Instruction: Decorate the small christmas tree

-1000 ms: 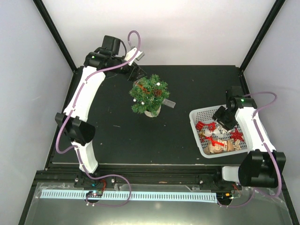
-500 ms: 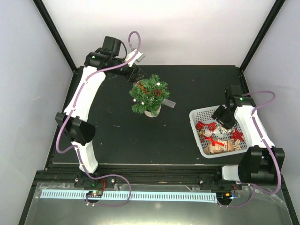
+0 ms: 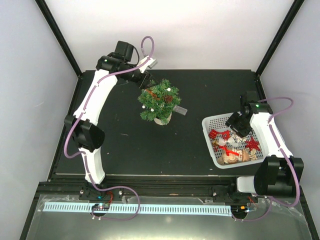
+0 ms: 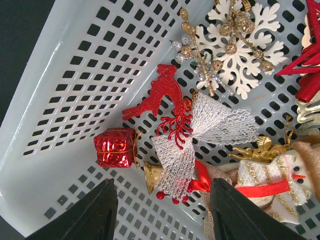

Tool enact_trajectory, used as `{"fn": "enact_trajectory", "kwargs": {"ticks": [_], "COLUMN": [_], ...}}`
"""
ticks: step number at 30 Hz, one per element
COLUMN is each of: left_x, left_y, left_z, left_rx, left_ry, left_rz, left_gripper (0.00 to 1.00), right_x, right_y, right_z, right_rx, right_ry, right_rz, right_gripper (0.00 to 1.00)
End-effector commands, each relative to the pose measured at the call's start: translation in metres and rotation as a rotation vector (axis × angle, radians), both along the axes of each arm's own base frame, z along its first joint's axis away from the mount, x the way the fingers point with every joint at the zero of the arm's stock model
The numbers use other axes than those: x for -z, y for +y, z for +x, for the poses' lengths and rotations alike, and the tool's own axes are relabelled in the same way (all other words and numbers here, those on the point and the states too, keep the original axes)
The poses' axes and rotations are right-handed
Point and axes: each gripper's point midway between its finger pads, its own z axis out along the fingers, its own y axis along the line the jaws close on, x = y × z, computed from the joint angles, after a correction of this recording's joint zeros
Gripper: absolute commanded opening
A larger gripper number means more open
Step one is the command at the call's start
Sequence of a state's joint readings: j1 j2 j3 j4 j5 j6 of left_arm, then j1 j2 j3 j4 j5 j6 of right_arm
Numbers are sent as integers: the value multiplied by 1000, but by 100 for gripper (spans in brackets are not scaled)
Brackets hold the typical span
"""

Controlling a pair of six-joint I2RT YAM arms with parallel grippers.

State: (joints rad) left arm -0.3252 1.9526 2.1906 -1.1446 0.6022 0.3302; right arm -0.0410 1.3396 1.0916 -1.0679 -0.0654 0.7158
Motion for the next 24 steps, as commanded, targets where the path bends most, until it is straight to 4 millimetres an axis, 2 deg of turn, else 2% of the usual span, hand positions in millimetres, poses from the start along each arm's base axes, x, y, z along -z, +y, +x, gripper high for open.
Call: {"fn": "enact_trajectory", "kwargs": {"ticks": [1, 4, 10, 19, 24], "left_x": [-11, -14, -25, -59, -67], "left_y": [-5, -7, -8, -12, -12], "left_z": [2, 0, -2, -14, -21], "left_rx": [2, 7, 19, 114, 165], "left_ry": [-26, -31, -55, -182, -235], "left_rz": [-15, -23, -36, -70, -63], "left_gripper": [35, 17, 2, 2, 2], "right_x": [-4, -2, 4, 7, 8], "right_y": [-1, 0, 0, 2, 3], "right_z": [2, 1, -6, -12, -14], "right_rx": [10, 10, 12, 5, -4], "right_ry": [-28, -29, -20, -24, -23], "right_rz": [5, 8, 13, 19, 21], "right_gripper": [53, 53, 52, 52, 52]}}
